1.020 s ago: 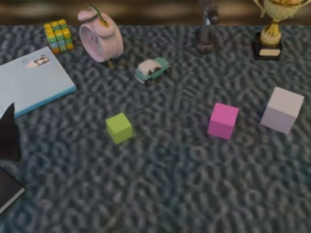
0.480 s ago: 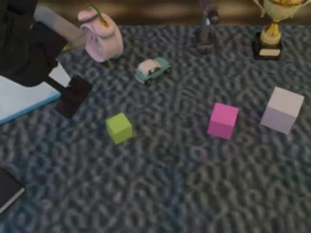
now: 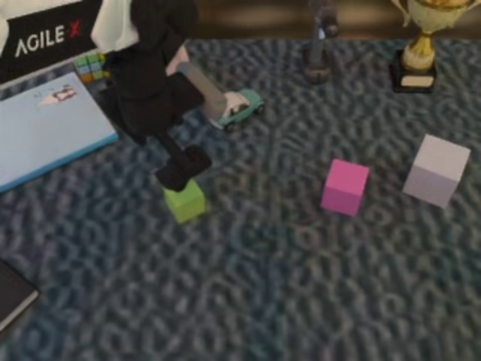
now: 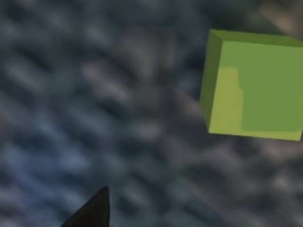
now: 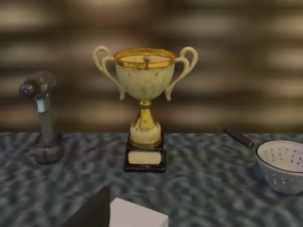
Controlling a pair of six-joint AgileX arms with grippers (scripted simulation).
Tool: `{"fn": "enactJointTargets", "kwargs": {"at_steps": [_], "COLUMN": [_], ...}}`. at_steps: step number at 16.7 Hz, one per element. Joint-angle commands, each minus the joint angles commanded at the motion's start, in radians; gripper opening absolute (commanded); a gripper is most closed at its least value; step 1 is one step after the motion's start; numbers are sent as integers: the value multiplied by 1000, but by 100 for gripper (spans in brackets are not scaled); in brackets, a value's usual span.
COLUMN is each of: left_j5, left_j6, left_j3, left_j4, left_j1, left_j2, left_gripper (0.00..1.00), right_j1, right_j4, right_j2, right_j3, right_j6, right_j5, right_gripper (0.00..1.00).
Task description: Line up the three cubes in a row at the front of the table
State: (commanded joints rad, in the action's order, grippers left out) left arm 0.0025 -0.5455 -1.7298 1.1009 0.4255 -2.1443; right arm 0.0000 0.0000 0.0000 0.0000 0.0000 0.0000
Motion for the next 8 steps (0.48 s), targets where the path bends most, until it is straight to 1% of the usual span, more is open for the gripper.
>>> {"fn": "enactJointTargets", "kwargs": {"at_steps": [3, 8], "left_j5": [1, 1], "left_j6": [-27, -32], "left_j3": [-94, -111], "left_j4": [49, 57], "left_j1": [21, 25], "left_j2": [-94, -110], "left_gripper": [100, 100], "right_j1": [0, 0], "right_j4": [0, 0], "right_j2": [0, 0], "right_j3": [0, 0], "right_j6": [0, 0], "right_j5": [0, 0], "right_gripper": [100, 100]}}
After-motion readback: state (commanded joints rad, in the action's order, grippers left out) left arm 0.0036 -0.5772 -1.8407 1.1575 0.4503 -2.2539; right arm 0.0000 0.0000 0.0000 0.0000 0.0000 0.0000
